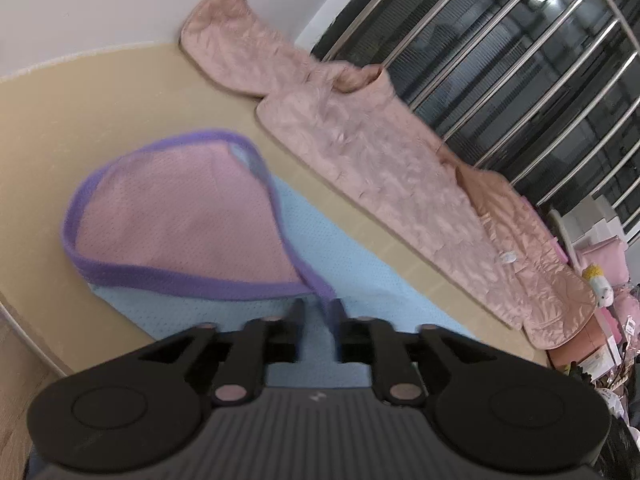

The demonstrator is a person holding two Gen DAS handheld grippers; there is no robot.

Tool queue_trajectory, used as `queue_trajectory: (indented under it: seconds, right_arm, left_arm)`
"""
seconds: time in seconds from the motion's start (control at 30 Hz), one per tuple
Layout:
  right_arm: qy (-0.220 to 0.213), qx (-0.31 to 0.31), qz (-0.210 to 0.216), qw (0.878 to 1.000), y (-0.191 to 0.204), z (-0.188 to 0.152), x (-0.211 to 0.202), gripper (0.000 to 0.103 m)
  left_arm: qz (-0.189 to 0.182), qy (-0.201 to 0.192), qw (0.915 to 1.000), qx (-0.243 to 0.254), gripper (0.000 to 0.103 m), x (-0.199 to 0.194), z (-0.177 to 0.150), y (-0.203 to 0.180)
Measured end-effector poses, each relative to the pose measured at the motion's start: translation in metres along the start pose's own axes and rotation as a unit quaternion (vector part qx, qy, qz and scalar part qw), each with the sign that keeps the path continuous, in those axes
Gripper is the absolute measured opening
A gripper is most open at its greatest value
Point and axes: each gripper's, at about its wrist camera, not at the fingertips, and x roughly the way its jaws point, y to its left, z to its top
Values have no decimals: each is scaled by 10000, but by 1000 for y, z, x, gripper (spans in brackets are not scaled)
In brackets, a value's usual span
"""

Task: Fold clothes

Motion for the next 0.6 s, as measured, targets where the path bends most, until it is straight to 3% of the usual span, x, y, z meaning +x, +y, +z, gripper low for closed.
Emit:
queue_trajectory:
  seconds: [0.07, 0.13, 0.3, 0.47, 0.53, 0.6]
  right_arm:
    - [174, 108, 77, 9998, 1, 8, 17, 35]
    - [405, -118, -19, 9991, 13, 8, 35, 11]
    - [854, -867, -212, 9923, 60, -8, 69, 9]
    - [954, -2403, -201, 9658, 127, -38, 97, 10]
    - [1020, -2562, -362, 9606, 137, -42, 109, 10]
    - [1108, -2244, -484, 9670, 134, -37, 114, 12]
  left_arm:
    - [-147, -252, 9994, 187, 34, -14, 0, -8]
    - [-204, -457, 9985, 214, 35, -30, 1, -13]
    - [-195, -701, 9973, 4, 41, -75, -17, -10]
    - [-86, -580, 9979, 285, 44, -94, -25, -12]
    - [-77, -512, 9977, 438, 45, -98, -26, -13]
    - [-92, -478, 9975, 515, 45, -101, -25, -15]
